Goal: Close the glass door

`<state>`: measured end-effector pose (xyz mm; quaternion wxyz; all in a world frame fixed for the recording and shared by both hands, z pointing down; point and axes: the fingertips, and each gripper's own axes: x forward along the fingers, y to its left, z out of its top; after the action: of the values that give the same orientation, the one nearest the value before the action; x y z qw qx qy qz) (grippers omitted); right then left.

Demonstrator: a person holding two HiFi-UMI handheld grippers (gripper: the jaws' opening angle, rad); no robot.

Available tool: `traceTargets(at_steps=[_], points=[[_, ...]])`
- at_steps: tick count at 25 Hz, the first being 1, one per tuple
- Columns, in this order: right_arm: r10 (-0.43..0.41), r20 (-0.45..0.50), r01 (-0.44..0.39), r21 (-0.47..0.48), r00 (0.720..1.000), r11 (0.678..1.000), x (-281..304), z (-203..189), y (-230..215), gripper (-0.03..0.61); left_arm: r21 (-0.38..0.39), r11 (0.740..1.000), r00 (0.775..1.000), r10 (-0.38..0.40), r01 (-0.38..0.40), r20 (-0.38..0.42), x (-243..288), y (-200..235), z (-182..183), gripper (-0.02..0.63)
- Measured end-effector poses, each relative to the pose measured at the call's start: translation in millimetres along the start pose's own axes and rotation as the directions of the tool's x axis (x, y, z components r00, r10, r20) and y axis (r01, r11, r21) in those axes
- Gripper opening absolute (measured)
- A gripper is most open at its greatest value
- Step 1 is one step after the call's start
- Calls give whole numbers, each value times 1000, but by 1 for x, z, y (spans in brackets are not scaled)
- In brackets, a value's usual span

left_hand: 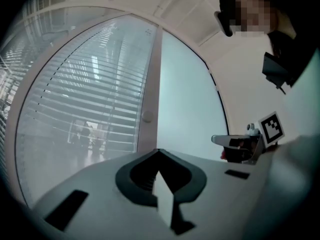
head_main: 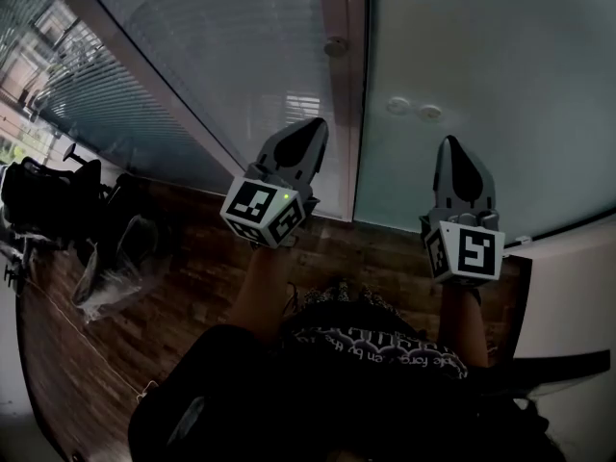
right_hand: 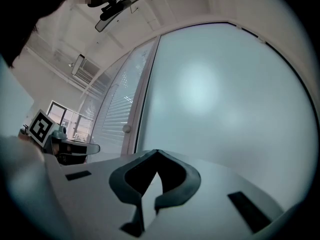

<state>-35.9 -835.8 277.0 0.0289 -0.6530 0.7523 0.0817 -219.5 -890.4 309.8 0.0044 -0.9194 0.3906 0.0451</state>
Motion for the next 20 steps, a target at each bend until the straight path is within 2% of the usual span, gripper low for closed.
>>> traceTargets(at_steps=[3,7,15,20], points=[[-13,-10,13,4,1000,1000,-1,-1,-2,3,25,999,1000,23,-23,-11,-4,-3,5,2],[22,-7,-22,-2,1000,1000,-1,-1,5,3,62,997,998,50,-48,-23,-15,-6,9,2],[50,-1,-50,-15,999,999,-5,2,13,3,55,996,997,72,-71,-27,-30,-10,6,2],[33,-14,-33,-14,999,999,-8,2,9,3,75,994,997,77,-75,-21,-33,-14,12,2]])
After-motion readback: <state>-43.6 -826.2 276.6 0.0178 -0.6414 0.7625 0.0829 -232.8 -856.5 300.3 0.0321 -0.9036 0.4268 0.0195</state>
